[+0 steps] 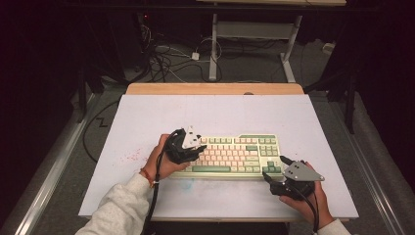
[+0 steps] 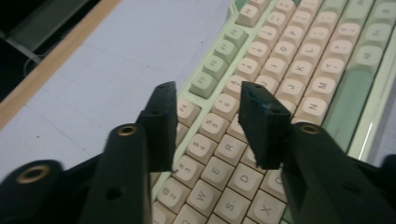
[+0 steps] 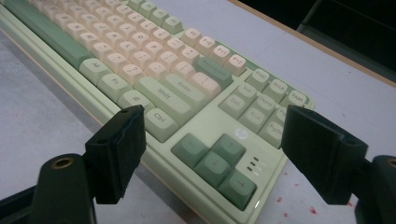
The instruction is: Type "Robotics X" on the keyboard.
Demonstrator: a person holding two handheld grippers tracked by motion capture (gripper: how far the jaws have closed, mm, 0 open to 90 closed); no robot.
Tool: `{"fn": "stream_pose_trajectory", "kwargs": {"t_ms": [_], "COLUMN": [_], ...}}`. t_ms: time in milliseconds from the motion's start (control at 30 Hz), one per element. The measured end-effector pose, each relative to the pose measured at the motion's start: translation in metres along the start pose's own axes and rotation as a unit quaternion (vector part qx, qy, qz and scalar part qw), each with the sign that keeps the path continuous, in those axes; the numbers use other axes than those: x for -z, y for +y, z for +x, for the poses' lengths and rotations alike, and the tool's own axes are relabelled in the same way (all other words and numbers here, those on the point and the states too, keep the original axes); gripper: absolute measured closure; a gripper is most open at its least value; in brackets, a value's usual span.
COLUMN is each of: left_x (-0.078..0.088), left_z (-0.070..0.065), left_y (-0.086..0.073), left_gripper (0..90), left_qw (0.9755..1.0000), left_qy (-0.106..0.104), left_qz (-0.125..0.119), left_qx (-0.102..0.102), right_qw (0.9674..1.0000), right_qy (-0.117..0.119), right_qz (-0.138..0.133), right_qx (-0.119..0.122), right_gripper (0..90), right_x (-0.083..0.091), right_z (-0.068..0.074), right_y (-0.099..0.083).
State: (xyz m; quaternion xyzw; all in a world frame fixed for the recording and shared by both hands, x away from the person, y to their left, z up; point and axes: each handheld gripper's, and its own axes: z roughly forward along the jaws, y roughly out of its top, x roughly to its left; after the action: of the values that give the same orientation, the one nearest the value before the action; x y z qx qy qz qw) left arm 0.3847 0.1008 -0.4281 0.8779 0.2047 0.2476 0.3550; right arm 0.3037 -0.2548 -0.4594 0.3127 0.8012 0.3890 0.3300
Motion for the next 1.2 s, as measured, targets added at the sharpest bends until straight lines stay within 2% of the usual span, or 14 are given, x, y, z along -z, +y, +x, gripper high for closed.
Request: {"fn": "stream_pose_trajectory", "kwargs": {"t_ms": [167, 233, 433, 533, 700, 867, 1100, 1200], "left_x": [0.008, 0.010, 0.018, 0.021, 0.028, 0.033, 0.039, 0.040], "left_z": [0.000, 0.000, -0.001, -0.001, -0.001, -0.004, -0.007, -0.008], "left_y": [-0.005, -0.007, -0.015, -0.020, -0.028, -0.037, -0.051, -0.058], "left_gripper": [42.2, 35.2, 23.4, 20.8, 19.7, 19.6, 19.6, 19.6], "left_qw": [0.9998, 0.9997, 0.9996, 0.9993, 0.9990, 0.9980, 0.9980, 0.9976], "left_qy": [0.013, 0.019, 0.025, 0.036, 0.041, 0.061, 0.061, 0.069], "left_qz": [-0.012, -0.011, -0.014, -0.014, -0.019, -0.012, -0.009, -0.002], "left_qx": [0.001, 0.002, 0.001, 0.003, 0.006, -0.009, -0.009, -0.012], "right_qw": [1.0000, 1.0000, 1.0000, 1.0000, 1.0000, 1.0000, 1.0000, 1.0000], "right_qy": [0.000, 0.000, 0.002, 0.002, 0.002, 0.003, 0.002, 0.003], "right_qz": [0.002, 0.003, 0.004, 0.004, 0.006, 0.007, 0.008, 0.009], "right_qx": [-0.002, -0.002, -0.005, -0.005, -0.002, -0.001, -0.002, 0.000], "right_gripper": [22.2, 22.2, 22.4, 22.4, 22.5, 22.5, 22.7, 22.8], "right_x": [0.000, 0.000, -0.001, -0.001, -0.001, -0.002, -0.002, -0.002], "right_z": [0.000, 0.000, 0.000, 0.000, 0.000, 0.001, 0.001, 0.001], "right_y": [0.000, 0.000, -0.001, -0.001, -0.001, -0.001, -0.001, -0.001]}}
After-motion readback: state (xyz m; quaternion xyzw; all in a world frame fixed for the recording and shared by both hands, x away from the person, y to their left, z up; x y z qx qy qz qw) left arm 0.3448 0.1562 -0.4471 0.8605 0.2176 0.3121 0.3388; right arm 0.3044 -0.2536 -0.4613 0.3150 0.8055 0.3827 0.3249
